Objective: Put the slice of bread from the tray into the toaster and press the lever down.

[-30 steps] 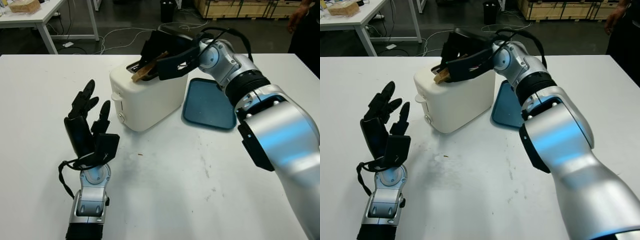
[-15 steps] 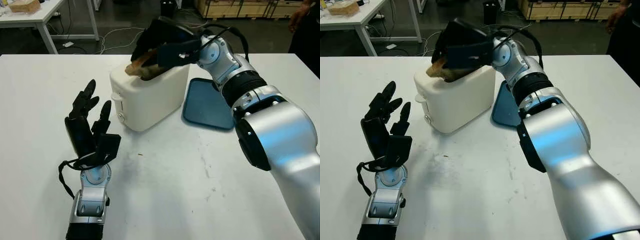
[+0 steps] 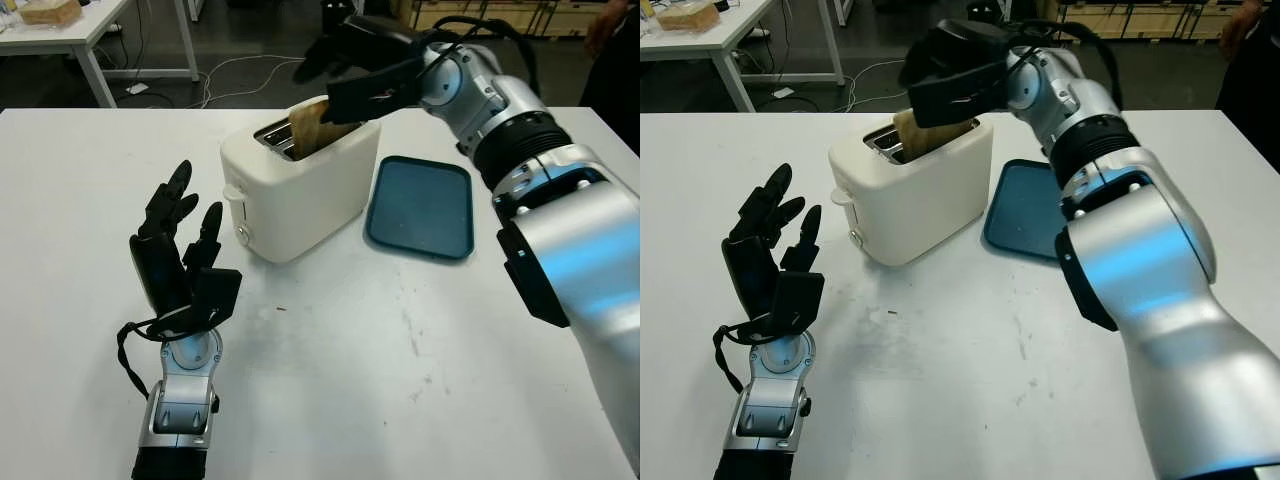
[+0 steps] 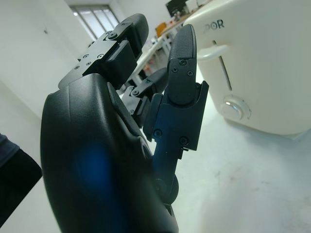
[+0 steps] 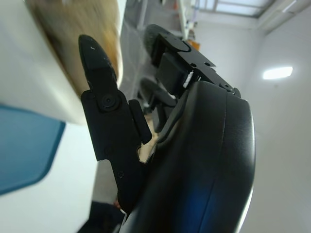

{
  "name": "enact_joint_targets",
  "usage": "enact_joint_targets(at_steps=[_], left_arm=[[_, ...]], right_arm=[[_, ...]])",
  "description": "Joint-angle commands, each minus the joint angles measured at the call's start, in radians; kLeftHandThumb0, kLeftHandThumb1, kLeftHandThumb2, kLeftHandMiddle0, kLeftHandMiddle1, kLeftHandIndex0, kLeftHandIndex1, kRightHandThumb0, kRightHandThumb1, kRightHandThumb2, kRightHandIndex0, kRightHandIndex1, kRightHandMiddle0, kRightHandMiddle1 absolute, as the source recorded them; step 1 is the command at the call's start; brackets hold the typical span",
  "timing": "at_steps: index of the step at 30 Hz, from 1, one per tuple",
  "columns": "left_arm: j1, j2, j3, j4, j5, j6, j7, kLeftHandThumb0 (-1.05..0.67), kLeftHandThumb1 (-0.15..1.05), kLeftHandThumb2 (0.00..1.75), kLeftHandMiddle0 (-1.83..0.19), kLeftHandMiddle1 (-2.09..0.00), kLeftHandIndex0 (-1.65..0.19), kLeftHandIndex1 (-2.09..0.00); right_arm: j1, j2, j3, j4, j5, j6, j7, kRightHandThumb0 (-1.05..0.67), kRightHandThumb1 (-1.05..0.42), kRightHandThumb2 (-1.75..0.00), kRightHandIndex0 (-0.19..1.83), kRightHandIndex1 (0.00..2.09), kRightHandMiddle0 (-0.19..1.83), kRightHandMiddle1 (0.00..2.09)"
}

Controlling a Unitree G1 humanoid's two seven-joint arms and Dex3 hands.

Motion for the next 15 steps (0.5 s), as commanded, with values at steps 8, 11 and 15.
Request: enact_joint_targets(at_steps=[8,11,15], left_arm=[[0.005,-0.005,-0.004,-0.004,-0.002,-0.012,-0.001,-0.48,0.92,0.21,-0.64,-0.46,-0.69,0.0],[0.004,-0.006,-0.008,-0.002,0.005,-0.011,0.002,-0.47,0.92,0.21,-0.64,-0.46,-0.69,0.0],[0.006,-0.006,-0.01,-0.005,0.008,-0.006,0.003,-0.48,0.92,0.21,-0.65,-0.46,-0.7,-0.01]], right_arm=[[0.038,-0.028,0.033,0.003,-0.017,-0.019,-0.068,-0.71,-0.89,-0.01,0.19,0.5,0.55,0.0],[0.046,-0.035,0.014,-0.002,0.006,-0.019,-0.103,-0.72,-0.92,-0.03,0.08,0.6,0.5,0.0],[0.091,-0.057,-0.067,-0.022,0.076,-0.064,-0.202,-0.58,-0.92,-0.07,0.1,0.66,0.5,0.02]])
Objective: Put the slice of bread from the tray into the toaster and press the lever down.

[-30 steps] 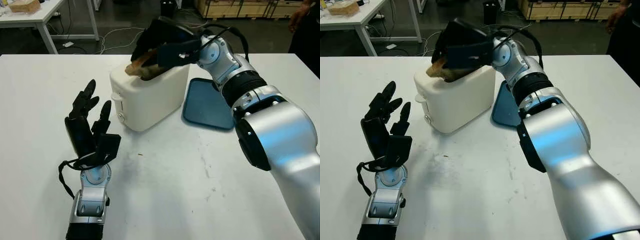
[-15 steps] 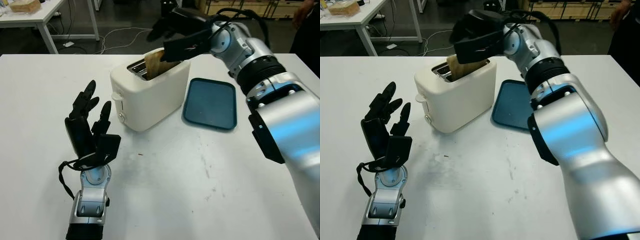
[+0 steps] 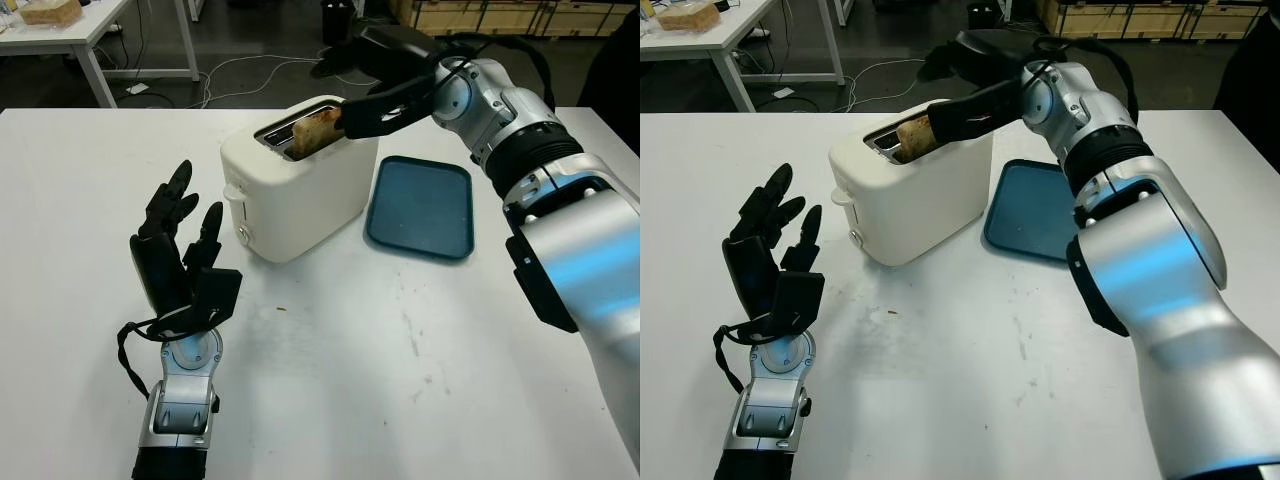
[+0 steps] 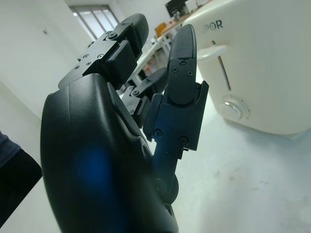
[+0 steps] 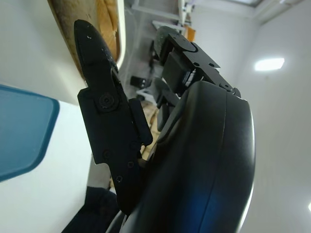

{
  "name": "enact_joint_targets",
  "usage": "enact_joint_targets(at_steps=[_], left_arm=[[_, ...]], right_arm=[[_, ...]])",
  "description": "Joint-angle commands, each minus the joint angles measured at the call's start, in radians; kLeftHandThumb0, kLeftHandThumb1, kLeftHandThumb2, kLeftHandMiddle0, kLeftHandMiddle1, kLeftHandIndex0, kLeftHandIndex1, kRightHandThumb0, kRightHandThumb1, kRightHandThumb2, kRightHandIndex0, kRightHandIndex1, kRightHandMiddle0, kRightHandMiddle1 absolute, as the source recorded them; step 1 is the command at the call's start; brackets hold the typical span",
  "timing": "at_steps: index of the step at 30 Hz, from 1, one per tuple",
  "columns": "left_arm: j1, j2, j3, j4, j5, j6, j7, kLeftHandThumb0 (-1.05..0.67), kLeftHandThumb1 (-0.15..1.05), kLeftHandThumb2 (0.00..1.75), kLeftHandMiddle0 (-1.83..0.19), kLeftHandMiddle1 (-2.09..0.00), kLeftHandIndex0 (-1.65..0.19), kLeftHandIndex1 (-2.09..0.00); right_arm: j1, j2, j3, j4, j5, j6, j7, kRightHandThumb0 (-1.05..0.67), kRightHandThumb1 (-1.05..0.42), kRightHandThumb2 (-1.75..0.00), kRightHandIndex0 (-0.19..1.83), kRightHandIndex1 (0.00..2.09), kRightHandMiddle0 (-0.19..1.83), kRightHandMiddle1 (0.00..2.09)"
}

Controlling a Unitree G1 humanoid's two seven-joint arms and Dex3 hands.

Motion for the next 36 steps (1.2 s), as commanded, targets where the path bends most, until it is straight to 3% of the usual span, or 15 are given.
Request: enact_joint_targets(at_steps=[1,4,6,12,14,16,18,19,20,23,30,36], left_arm=[[0.006,-0.004,-0.005,-0.006,0.007,-0.005,0.001,-0.48,0.92,0.21,-0.64,-0.46,-0.7,0.0],[0.001,0.011,-0.005,-0.01,0.017,0.0,-0.008,-0.48,0.92,0.21,-0.65,-0.46,-0.7,-0.01],[-0.004,0.023,-0.003,-0.017,0.025,0.005,-0.016,-0.46,0.92,0.21,-0.66,-0.46,-0.71,-0.01],[-0.029,0.066,0.011,-0.028,0.034,0.011,-0.047,-0.46,0.92,0.2,-0.68,-0.47,-0.73,-0.02],[-0.039,0.083,0.012,-0.03,0.035,0.016,-0.062,-0.45,0.92,0.19,-0.68,-0.47,-0.73,-0.02],[-0.051,0.099,0.013,-0.028,0.033,0.012,-0.076,-0.44,0.92,0.18,-0.69,-0.47,-0.73,-0.02],[-0.062,0.108,0.013,-0.028,0.032,0.016,-0.087,-0.44,0.92,0.16,-0.69,-0.48,-0.74,-0.02],[-0.066,0.111,0.013,-0.027,0.032,0.018,-0.091,-0.44,0.92,0.15,-0.69,-0.48,-0.74,-0.02],[-0.07,0.113,0.013,-0.027,0.031,0.018,-0.095,-0.45,0.92,0.14,-0.69,-0.48,-0.74,-0.02],[-0.076,0.127,0.012,-0.028,0.045,0.025,-0.105,-0.45,0.92,0.13,-0.7,-0.5,-0.75,-0.02],[-0.079,0.168,0.007,-0.041,0.11,0.059,-0.119,-0.43,0.92,0.09,-0.71,-0.51,-0.77,-0.03],[-0.081,0.212,0.012,-0.053,0.153,0.078,-0.124,-0.42,0.91,0.04,-0.75,-0.51,-0.8,-0.04]], right_arm=[[0.048,-0.028,-0.041,-0.019,0.042,-0.046,-0.074,-0.56,-0.92,-0.08,0.13,0.66,0.52,0.03],[0.138,-0.041,-0.092,-0.037,0.081,-0.114,-0.215,-0.53,-0.92,-0.15,0.3,0.63,0.62,0.06],[0.207,-0.041,-0.139,-0.045,0.122,-0.152,-0.287,-0.48,-0.92,-0.14,0.47,0.5,0.7,0.07],[0.448,0.0,-0.317,-0.076,0.318,-0.207,-0.319,-0.35,-0.92,-0.21,0.73,0.19,0.77,0.02],[0.526,0.013,-0.332,-0.101,0.33,-0.228,-0.353,-0.37,-0.92,-0.26,0.92,0.3,0.8,0.02],[0.607,0.036,-0.346,-0.14,0.347,-0.243,-0.366,-0.37,-0.92,-0.27,0.83,0.63,0.82,0.01],[0.688,0.056,-0.359,-0.197,0.37,-0.251,-0.35,-0.37,-0.92,-0.25,0.77,0.72,0.83,0.01],[0.731,0.065,-0.362,-0.237,0.377,-0.248,-0.346,-0.36,-0.92,-0.23,0.75,0.61,0.83,0.0],[0.764,0.072,-0.365,-0.273,0.383,-0.243,-0.343,-0.37,-0.92,-0.19,0.78,0.36,0.82,0.0],[0.882,0.105,-0.381,-0.433,0.409,-0.231,-0.351,-0.36,-0.92,-0.1,0.85,0.11,0.83,0.01],[1.119,0.163,-0.399,-0.853,0.459,-0.115,-0.295,-0.49,-0.91,-0.01,0.94,0.07,0.86,0.01],[1.236,0.207,-0.403,-1.058,0.56,-0.055,-0.192,-0.54,-0.87,0.0,0.9,0.04,0.82,0.0]])
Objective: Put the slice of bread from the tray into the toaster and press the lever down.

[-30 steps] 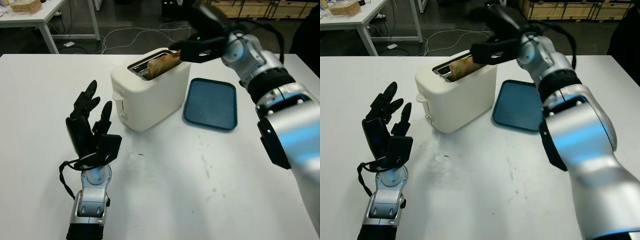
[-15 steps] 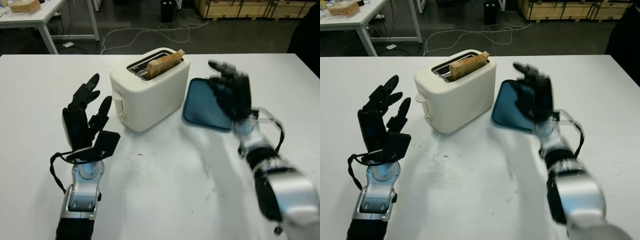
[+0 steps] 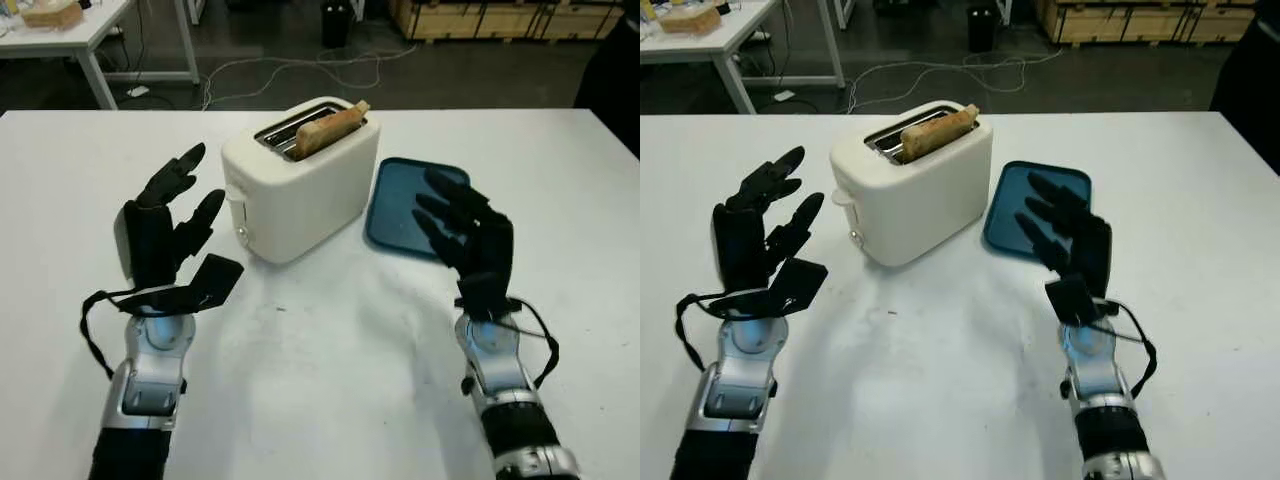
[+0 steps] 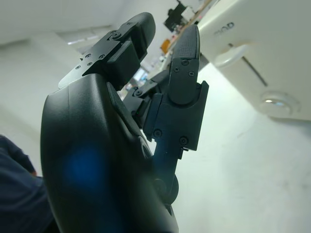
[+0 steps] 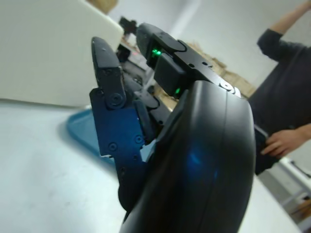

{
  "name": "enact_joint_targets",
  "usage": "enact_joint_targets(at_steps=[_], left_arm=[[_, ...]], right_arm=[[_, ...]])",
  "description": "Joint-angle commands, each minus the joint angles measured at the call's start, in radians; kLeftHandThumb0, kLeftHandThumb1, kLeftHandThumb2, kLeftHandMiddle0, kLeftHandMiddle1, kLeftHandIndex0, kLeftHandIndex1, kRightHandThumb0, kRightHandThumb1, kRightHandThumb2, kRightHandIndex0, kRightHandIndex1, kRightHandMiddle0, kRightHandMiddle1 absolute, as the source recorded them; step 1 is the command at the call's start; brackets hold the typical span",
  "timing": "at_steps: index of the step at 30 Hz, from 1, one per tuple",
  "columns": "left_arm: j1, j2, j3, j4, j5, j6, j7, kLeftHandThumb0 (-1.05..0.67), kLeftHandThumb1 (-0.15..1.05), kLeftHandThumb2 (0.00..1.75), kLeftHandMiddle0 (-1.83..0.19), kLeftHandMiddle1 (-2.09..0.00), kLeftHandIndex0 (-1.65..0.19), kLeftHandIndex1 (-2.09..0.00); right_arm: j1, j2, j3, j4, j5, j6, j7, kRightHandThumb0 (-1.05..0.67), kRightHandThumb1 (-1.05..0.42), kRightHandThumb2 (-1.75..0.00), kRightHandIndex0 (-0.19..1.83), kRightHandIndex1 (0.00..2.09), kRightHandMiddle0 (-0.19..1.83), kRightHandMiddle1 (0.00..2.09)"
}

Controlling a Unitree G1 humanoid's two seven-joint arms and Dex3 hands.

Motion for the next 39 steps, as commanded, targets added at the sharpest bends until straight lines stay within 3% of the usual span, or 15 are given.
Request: enact_joint_targets(at_steps=[1,5,15,25,39], left_arm=[[-0.013,0.023,0.002,-0.012,0.024,0.009,-0.006,-0.41,0.91,0.03,-0.75,-0.51,-0.81,-0.04],[-0.015,0.052,0.0,-0.018,0.036,0.026,-0.03,-0.41,0.9,0.01,-0.76,-0.51,-0.83,-0.05],[-0.04,0.184,-0.048,-0.024,0.171,0.133,-0.185,-0.43,0.87,0.0,-0.85,-0.52,-0.92,-0.07],[-0.1,0.336,-0.109,0.056,0.246,0.055,-0.219,-0.32,0.92,0.02,-0.95,-0.49,-1.02,-0.08],[-0.17,0.451,-0.148,0.14,0.266,-0.05,-0.235,-0.4,0.92,0.07,-0.99,-0.47,-1.04,-0.05]], right_arm=[[0.031,0.015,-0.006,-0.056,0.02,0.028,0.018,-0.55,-0.87,0.0,0.9,0.03,0.82,0.0],[0.053,0.023,-0.009,-0.128,-0.001,0.083,0.021,-0.59,-0.86,0.0,0.86,0.01,0.78,0.0],[0.012,0.026,-0.04,-0.098,0.041,0.083,0.074,-0.55,-0.85,0.0,0.85,0.0,0.77,0.0],[0.009,0.023,-0.047,-0.096,0.027,0.094,0.079,-0.56,-0.86,0.0,0.88,0.01,0.78,0.01],[0.009,0.025,-0.057,-0.09,0.036,0.092,0.091,-0.54,-0.87,0.0,0.88,0.01,0.8,0.01]])
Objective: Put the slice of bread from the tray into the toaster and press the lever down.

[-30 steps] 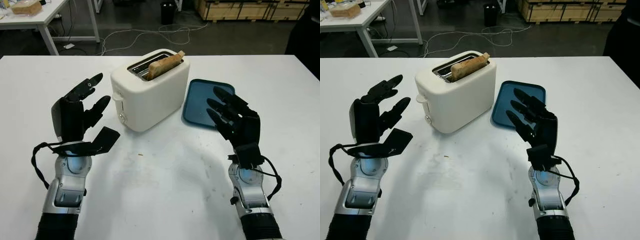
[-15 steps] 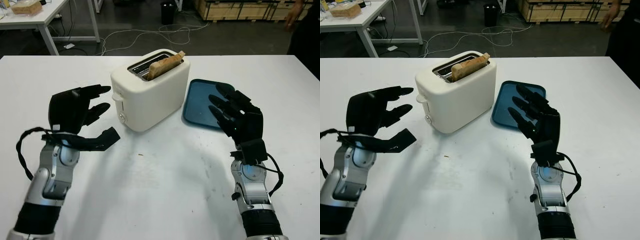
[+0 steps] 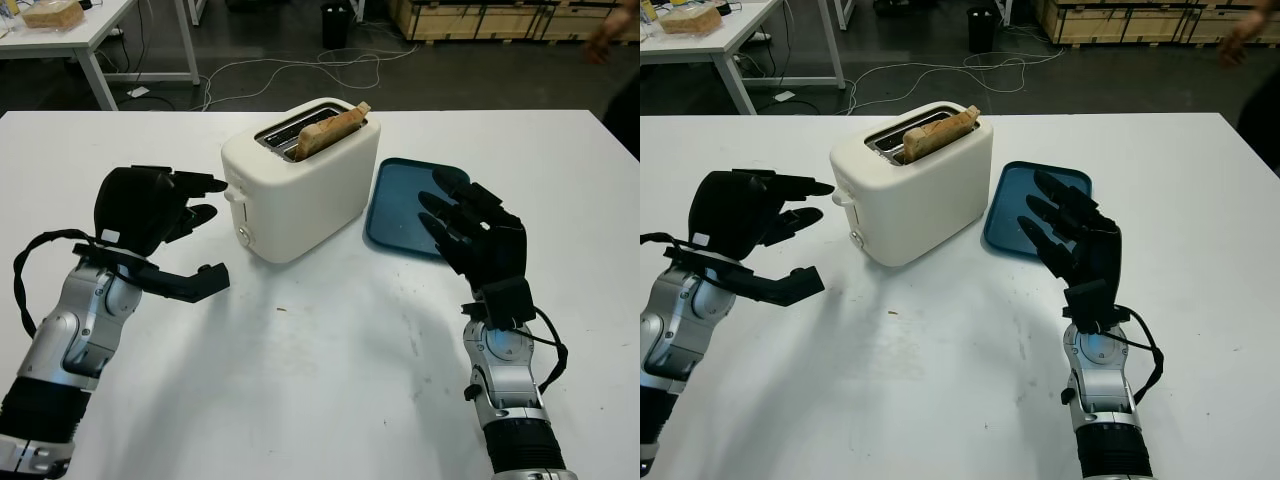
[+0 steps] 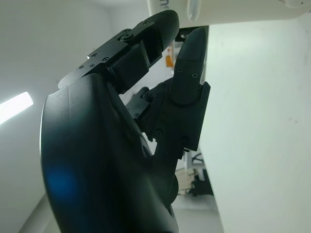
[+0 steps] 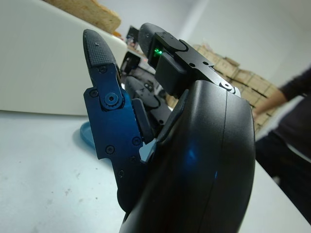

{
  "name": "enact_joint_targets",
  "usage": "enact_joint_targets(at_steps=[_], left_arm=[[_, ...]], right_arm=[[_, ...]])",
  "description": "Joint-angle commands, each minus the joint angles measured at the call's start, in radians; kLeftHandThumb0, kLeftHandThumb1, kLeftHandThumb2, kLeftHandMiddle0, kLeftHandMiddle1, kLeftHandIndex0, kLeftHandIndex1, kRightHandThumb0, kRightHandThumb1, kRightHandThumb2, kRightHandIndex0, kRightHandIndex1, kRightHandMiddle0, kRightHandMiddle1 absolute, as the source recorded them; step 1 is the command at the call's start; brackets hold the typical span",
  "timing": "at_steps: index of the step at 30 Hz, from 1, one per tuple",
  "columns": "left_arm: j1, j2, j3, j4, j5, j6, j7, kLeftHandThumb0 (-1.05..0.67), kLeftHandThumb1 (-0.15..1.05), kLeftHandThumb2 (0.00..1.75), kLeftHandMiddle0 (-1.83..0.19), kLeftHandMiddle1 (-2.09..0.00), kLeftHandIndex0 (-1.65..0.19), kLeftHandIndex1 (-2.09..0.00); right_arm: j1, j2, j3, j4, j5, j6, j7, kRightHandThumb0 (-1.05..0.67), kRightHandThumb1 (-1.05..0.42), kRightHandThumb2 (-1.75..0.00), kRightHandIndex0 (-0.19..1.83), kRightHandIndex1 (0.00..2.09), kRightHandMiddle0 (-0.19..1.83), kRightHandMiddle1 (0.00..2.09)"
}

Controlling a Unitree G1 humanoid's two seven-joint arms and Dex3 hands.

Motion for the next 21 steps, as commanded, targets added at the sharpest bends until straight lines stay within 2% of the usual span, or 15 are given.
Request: enact_joint_targets(at_steps=[1,21], left_arm=[[-0.021,0.017,-0.01,0.012,0.009,-0.014,-0.012,-0.41,0.92,0.07,-0.99,-0.47,-1.05,-0.05],[-0.071,0.026,-0.036,0.041,0.002,-0.065,-0.058,-0.41,0.91,0.03,-1.02,-0.52,-1.09,-0.03]], right_arm=[[-0.007,0.005,-0.006,-0.007,0.0,0.018,-0.001,-0.55,-0.87,0.0,0.88,0.01,0.8,0.01],[-0.002,0.008,-0.012,-0.002,0.01,0.01,0.011,-0.54,-0.86,0.0,0.89,0.01,0.81,0.0]])
